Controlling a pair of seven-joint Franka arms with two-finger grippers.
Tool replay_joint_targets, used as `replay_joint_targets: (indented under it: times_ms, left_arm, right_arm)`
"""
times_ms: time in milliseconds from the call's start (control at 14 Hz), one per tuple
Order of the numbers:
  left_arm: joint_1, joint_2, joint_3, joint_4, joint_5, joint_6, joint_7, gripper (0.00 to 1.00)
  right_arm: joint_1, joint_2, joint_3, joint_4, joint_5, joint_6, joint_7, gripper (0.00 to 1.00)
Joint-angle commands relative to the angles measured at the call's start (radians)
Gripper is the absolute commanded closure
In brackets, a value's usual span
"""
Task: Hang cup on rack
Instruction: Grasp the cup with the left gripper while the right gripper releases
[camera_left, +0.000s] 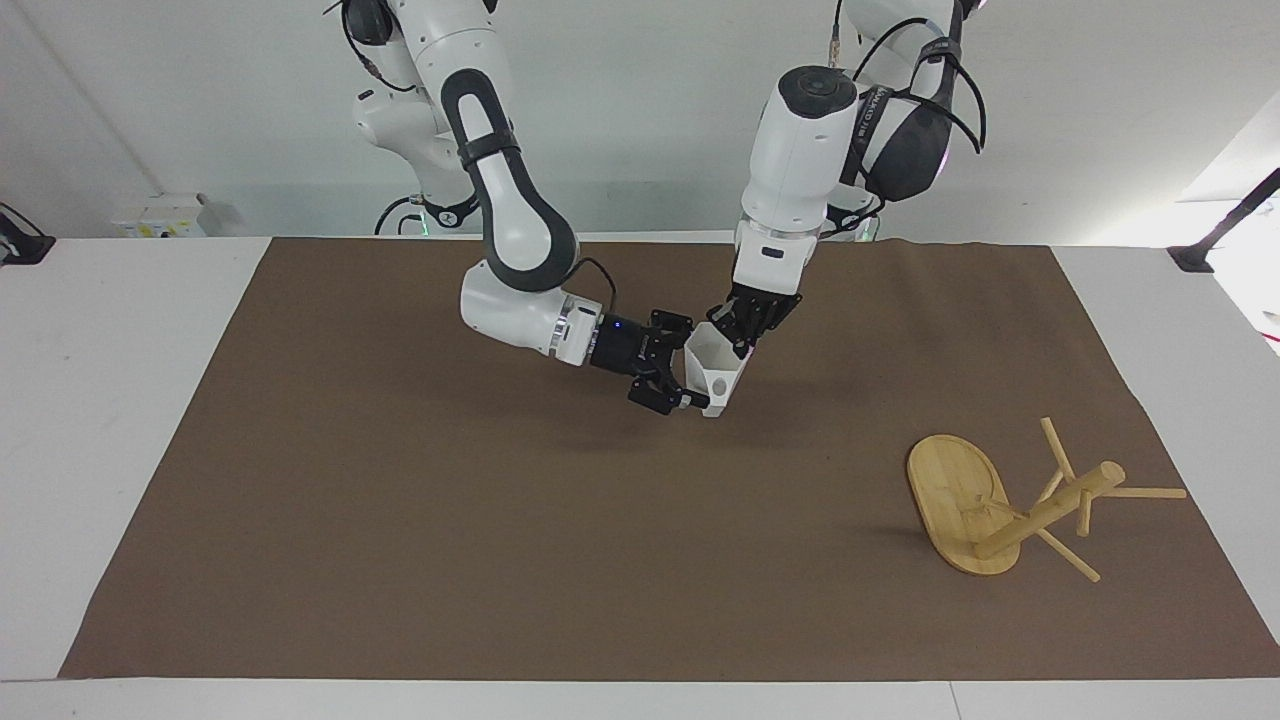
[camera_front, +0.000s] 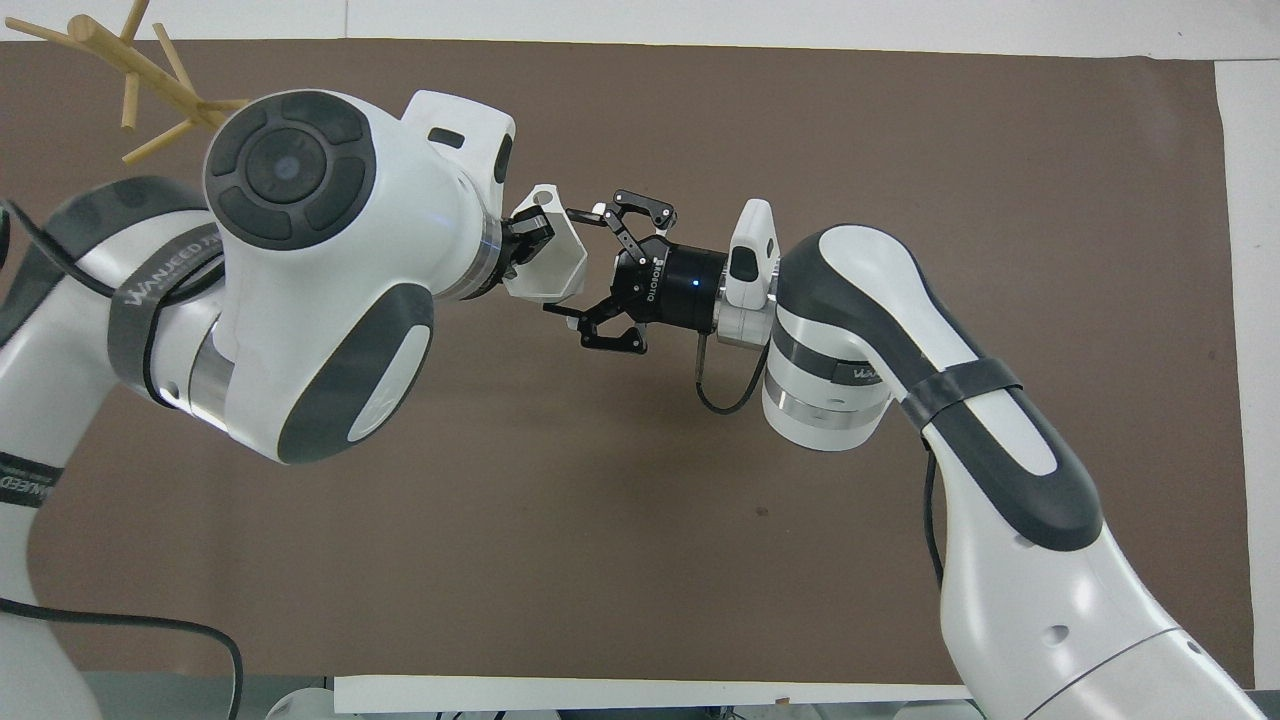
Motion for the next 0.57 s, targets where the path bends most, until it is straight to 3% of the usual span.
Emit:
replay_joint_targets:
  times_ms: [0,143,214,357,500]
  left_arm:
    - [0.098,-0.068,-0.003,-0.028,0.014,-0.052,0.009,1.00]
    - [0.179,-0.168,-0.005,-0.150,0.014,-0.013,0.089,1.00]
    - [0.214,-0.228,-0.005,-0.234,0.014,0.074,0.096,1.00]
    - [0.239,-0.344,-0.005,-0.481,0.014,0.328,0.112,1.00]
    - [0.267,-0.438,-0.006,-0.731,0.011,0.667,0.101,1.00]
  right_arm:
    - [-0.117,-0.057,0.006,-0.102,-0.056,-0.145,0.002,0.00]
    - [-0.238,-0.068,0.006,-0.116,-0.229,-0.258,0.004,0.00]
    - [-0.293,-0.068,0.006,-0.109,-0.312,-0.295,0.009,0.00]
    - [-0.388,-0.073,0.000,-0.099,-0.492,-0.355,0.060,0.00]
    - [-0.460,-0.106,0.000,-0.069,-0.686,-0.380,0.163,0.00]
